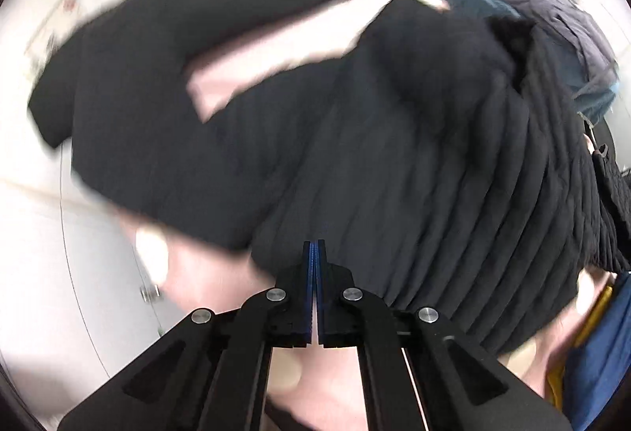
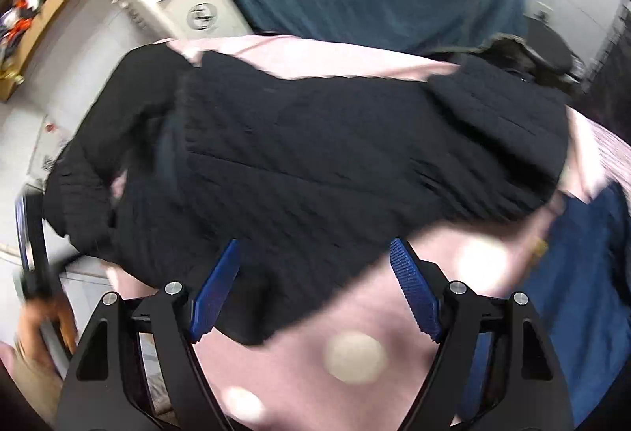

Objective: Fold large clothes

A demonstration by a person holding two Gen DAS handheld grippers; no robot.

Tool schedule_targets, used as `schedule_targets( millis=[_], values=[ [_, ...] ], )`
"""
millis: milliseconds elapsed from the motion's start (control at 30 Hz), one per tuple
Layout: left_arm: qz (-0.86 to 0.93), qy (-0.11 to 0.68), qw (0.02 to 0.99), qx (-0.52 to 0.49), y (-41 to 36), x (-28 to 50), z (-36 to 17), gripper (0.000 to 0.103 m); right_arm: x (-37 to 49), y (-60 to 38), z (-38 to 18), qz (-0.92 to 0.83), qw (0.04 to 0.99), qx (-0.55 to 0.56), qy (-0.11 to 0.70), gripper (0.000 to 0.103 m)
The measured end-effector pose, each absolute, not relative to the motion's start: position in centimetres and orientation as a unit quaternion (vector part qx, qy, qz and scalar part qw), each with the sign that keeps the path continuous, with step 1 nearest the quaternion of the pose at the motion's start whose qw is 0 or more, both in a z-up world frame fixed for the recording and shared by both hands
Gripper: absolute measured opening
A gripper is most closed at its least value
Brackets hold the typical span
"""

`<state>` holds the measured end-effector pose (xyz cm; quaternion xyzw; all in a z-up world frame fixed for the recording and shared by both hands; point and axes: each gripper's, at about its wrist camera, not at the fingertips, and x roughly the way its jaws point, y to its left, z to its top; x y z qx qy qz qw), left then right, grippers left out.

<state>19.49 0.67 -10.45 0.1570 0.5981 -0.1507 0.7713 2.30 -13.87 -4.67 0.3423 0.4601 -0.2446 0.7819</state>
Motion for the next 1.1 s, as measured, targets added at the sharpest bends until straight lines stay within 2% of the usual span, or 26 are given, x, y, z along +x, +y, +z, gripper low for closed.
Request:
schedule_targets(
  millis=[167,300,333,367,433,500,533,567,633,667,700,800,1033,1100],
  values=[
    [-0.146,0.603,0.774,0.126,4.0,18.8,-10.5,0.001,12.1,-12.7,-7.2,-0.233,0.785,0.354,0.452,0.078],
    [-0.172,0.583,0.787,0.107,2.1,20.1,-8.7,0.006,16.8,-13.8,-9.8,-0.272,0.764,0.371,0.453,0.078],
    [-0.175,0.575,0.79,0.117,1.2,20.5,-8.4,0.023,17.7,-14.4,-10.8,-0.275,0.749,0.393,0.457,0.078],
    [-0.174,0.568,0.794,0.126,0.4,20.7,-8.1,0.055,18.5,-14.8,-11.6,-0.274,0.738,0.412,0.459,0.078],
    [-0.178,0.543,0.81,0.132,-1.1,21.0,-7.4,0.077,20.0,-15.1,-12.7,-0.274,0.732,0.405,0.474,0.078],
    [-0.188,0.533,0.815,0.125,-2.4,21.6,-6.9,0.077,20.8,-14.8,-13.5,-0.273,0.735,0.372,0.497,0.077],
    [-0.19,0.534,0.814,0.123,-2.8,21.9,-7.0,0.077,20.5,-14.6,-13.6,-0.275,0.739,0.354,0.503,0.071],
    [-0.19,0.537,0.813,0.12,-3.5,22.7,-7.0,0.077,20.0,-14.5,-13.4,-0.281,0.743,0.337,0.506,0.054],
    [-0.188,0.539,0.814,0.109,-4.3,23.9,-7.1,0.077,18.7,-14.4,-13.1,-0.274,0.752,0.331,0.501,0.034],
    [-0.188,0.543,0.812,0.099,-5.1,24.8,-7.3,0.077,17.5,-14.3,-12.7,-0.274,0.755,0.325,0.499,0.018],
    [-0.188,0.547,0.811,0.092,-5.4,25.2,-7.3,0.077,16.6,-14.4,-12.3,-0.278,0.758,0.32,0.496,0.011],
    [-0.183,0.556,0.805,0.101,-8.3,26.8,-8.0,0.077,13.5,-14.1,-10.4,-0.298,0.774,0.294,0.475,0.005],
    [-0.123,0.557,0.793,0.215,-15.1,28.0,-11.4,0.079,10.7,-12.8,-6.8,-0.302,0.803,0.24,0.454,0.004],
    [-0.118,0.555,0.787,0.242,-15.3,27.3,-12.4,0.07,10.0,-12.0,-5.7,-0.302,0.812,0.223,0.447,0.004]
  ],
)
